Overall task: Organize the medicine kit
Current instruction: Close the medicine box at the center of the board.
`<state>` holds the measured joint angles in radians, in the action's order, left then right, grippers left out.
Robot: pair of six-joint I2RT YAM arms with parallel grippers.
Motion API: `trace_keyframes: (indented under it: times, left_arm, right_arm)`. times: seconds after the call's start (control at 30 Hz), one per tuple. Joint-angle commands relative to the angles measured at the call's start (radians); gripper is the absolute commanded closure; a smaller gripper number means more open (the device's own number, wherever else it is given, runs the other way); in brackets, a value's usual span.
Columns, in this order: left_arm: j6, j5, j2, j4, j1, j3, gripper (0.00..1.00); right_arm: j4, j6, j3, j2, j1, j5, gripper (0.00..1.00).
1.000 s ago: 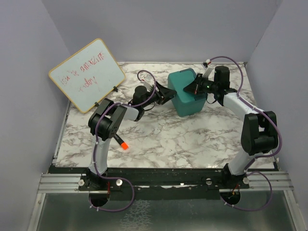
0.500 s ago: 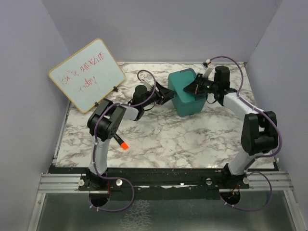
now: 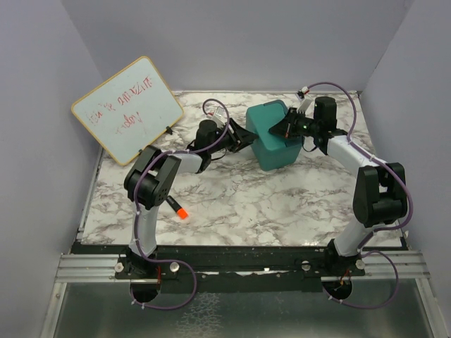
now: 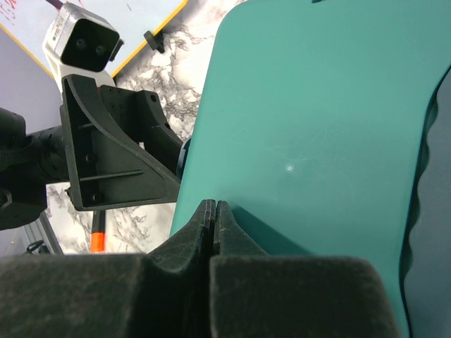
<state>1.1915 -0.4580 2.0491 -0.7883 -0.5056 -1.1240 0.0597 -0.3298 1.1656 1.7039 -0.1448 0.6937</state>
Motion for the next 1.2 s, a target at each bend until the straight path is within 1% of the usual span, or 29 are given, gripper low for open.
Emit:
trace_keyframes:
  times: [0.0, 0.17, 0.3, 0.9, 1.17]
  left_arm:
    - [-0.075, 0.028, -0.044, 0.073, -0.008, -0.06, 0.46]
    - [-0.082, 0.03, -0.043, 0.081, -0.008, -0.078, 0.42]
    - [-0.097, 0.038, -0.057, 0.091, -0.008, -0.084, 0.42]
    - [-0.218, 0.084, -0.09, 0.252, -0.021, -0.156, 0.43]
    - [-0.245, 0.097, -0.104, 0.291, -0.038, -0.183, 0.43]
  right_arm:
    - [-0.138, 0.034, -0.044, 0.049, -0.004, -0.024, 1.0]
    - [-0.137, 0.034, -0.044, 0.052, -0.003, -0.023, 1.0]
    - [-0.135, 0.034, -0.044, 0.054, -0.004, -0.023, 1.0]
    - [-0.135, 0.034, -0.049, 0.057, -0.004, -0.017, 0.99]
    - [-0.135, 0.035, -0.047, 0.059, -0.003, -0.014, 1.0]
